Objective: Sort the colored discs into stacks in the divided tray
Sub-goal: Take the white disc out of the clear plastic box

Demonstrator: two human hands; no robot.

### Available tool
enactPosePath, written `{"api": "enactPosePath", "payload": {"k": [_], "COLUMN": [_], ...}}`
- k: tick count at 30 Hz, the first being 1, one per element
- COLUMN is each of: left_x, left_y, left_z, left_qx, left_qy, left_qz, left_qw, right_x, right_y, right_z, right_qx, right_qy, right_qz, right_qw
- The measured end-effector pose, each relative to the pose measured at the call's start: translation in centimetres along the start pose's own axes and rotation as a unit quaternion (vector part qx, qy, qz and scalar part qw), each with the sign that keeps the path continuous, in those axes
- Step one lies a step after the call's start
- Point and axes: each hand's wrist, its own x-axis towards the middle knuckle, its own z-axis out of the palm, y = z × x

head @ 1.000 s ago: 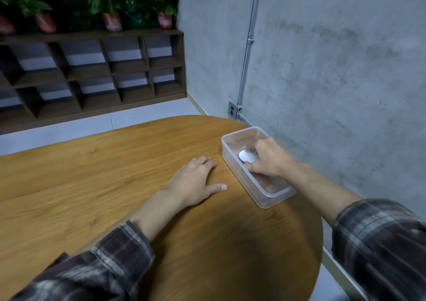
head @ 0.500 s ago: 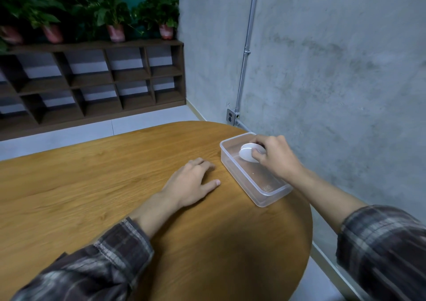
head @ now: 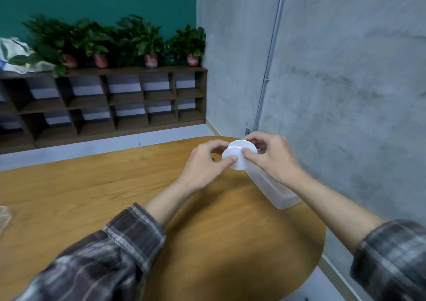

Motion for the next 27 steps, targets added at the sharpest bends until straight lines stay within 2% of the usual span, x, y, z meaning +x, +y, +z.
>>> {"api": "enactPosePath", "payload": {"k": [3,11,17,27], "left_x": [-1.7,-9.2,-15.4,-24.6], "left_y": [-0.6,-3.3,-5.5,-9.6], "left_z": [-3.3,-14.2,-22.6,-34.2], "left_qx": [-0.035,0.09,0.151,0.152], "left_qy": [0.021,0.033,0.063,0.18], "left_qz": [-0.02,-0.038,-0.085,-0.191], "left_qw": [0.999,0.995,0.983,0.953], "right_x": [-0.2,-0.3,-1.0,-2.1], "right_y": [-2.1,-7.9,-13.1,-20.3], "right_z": [2.2,11.1,19.8,32.5], "right_qx": [0.026,-0.009,0.017,0.047], "right_qy": [-0.024,-0.097,-0.164,-0.228], "right_qz": [-0.005,-0.08,-0.128,-0.119], "right_qw": [0.999,0.992,0.978,0.965]}}
